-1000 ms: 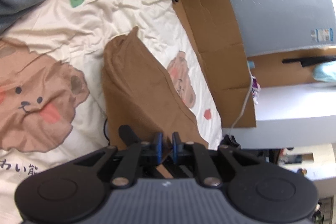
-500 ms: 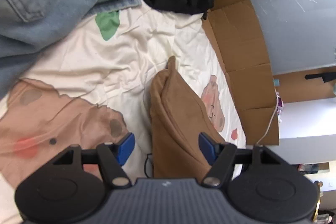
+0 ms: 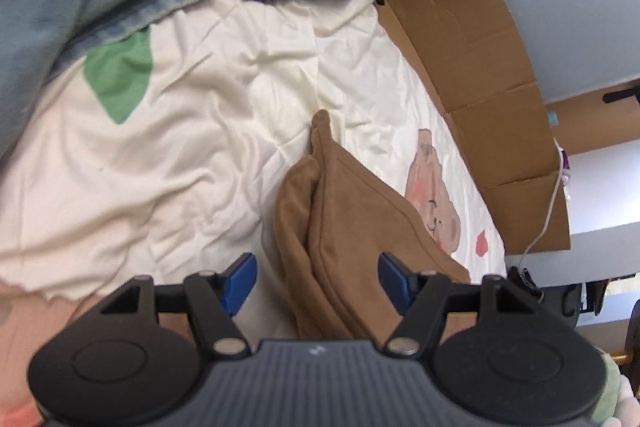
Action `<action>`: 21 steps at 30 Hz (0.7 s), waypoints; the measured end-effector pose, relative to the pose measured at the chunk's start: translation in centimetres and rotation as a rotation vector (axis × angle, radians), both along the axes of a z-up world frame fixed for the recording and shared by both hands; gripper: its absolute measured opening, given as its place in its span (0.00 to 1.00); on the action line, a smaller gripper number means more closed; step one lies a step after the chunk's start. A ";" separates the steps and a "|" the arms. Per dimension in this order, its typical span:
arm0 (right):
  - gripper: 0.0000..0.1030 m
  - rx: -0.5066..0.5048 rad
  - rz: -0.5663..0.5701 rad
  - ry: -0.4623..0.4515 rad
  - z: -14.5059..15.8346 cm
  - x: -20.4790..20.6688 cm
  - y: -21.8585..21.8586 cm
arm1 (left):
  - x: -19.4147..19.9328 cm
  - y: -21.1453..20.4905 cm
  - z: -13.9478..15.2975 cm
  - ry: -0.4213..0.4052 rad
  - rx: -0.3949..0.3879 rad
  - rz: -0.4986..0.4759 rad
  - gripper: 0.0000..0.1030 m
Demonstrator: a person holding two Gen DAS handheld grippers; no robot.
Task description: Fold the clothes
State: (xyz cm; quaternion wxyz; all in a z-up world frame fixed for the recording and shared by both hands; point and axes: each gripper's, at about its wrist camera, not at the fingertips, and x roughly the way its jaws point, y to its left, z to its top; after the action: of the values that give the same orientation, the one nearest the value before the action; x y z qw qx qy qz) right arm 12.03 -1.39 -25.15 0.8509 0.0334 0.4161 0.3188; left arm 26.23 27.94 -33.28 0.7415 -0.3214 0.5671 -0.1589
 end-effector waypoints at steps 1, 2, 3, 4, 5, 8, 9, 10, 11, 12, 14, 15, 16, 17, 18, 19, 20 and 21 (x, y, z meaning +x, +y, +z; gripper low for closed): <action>0.04 0.000 0.002 0.001 -0.1 0.0 0.0 | 0.4 -0.3 -0.4 0.008 -0.001 -0.016 0.66; 0.04 0.000 0.004 0.003 -0.1 -0.1 0.0 | 0.7 -0.6 -0.7 0.014 0.001 -0.029 0.66; 0.04 0.001 0.003 0.004 -0.1 -0.1 0.0 | 1.0 -0.8 -0.9 0.015 0.006 -0.037 0.66; 0.04 0.001 0.003 0.006 -0.1 -0.1 0.0 | 1.3 -1.0 -1.1 0.016 0.010 -0.042 0.66; 0.04 0.001 0.002 0.009 -0.1 -0.1 0.0 | 1.6 -1.2 -1.3 0.017 0.009 -0.046 0.66; 0.04 -0.002 0.004 0.011 -0.2 -0.1 0.1 | 2.2 -1.3 -2.0 0.019 0.008 -0.054 0.65; 0.04 -0.004 0.005 0.012 -0.2 -0.2 0.1 | 2.3 -1.2 -2.2 0.021 0.011 -0.056 0.65; 0.04 -0.006 0.006 0.013 -0.2 -0.2 0.1 | 2.5 -1.2 -2.5 0.027 0.014 -0.063 0.63; 0.04 -0.008 0.007 0.014 -0.2 -0.2 0.1 | 2.7 -1.2 -2.6 0.032 0.022 -0.074 0.59; 0.04 -0.010 0.007 0.015 -0.2 -0.2 0.0 | 2.9 -1.2 -2.7 0.034 0.035 -0.084 0.59; 0.04 -0.010 0.005 0.017 -0.3 -0.2 -0.1 | 3.2 -1.1 -2.6 0.028 0.039 -0.087 0.58; 0.04 -0.010 0.003 0.019 -0.3 -0.3 -0.1 | 3.3 -1.1 -2.6 0.026 0.035 -0.082 0.58; 0.04 -0.010 0.002 0.020 -0.3 -0.3 -0.1 | 3.5 -1.1 -2.6 0.025 0.033 -0.076 0.58; 0.04 -0.008 0.000 0.022 -0.4 -0.3 -0.2 | 3.6 -1.1 -2.6 0.025 0.032 -0.072 0.58; 0.04 -0.007 -0.001 0.023 -0.4 -0.4 -0.2 | 3.8 -1.2 -2.7 0.027 0.029 -0.072 0.58; 0.04 -0.007 -0.001 0.023 -0.4 -0.4 -0.2 | 3.9 -1.3 -2.8 0.032 0.024 -0.075 0.58; 0.04 -0.008 0.000 0.023 -0.4 -0.5 -0.2 | 4.0 -1.5 -3.0 0.043 0.023 -0.081 0.58; 0.04 -0.008 0.000 0.023 -0.4 -0.4 -0.2 | 4.0 -1.7 -3.3 0.059 0.024 -0.088 0.58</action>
State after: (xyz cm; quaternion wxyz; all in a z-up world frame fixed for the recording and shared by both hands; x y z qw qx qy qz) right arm 11.63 -1.63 -25.52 0.8462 0.0336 0.4273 0.3166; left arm 30.28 26.27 -36.54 0.7206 -0.2919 0.6041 -0.1750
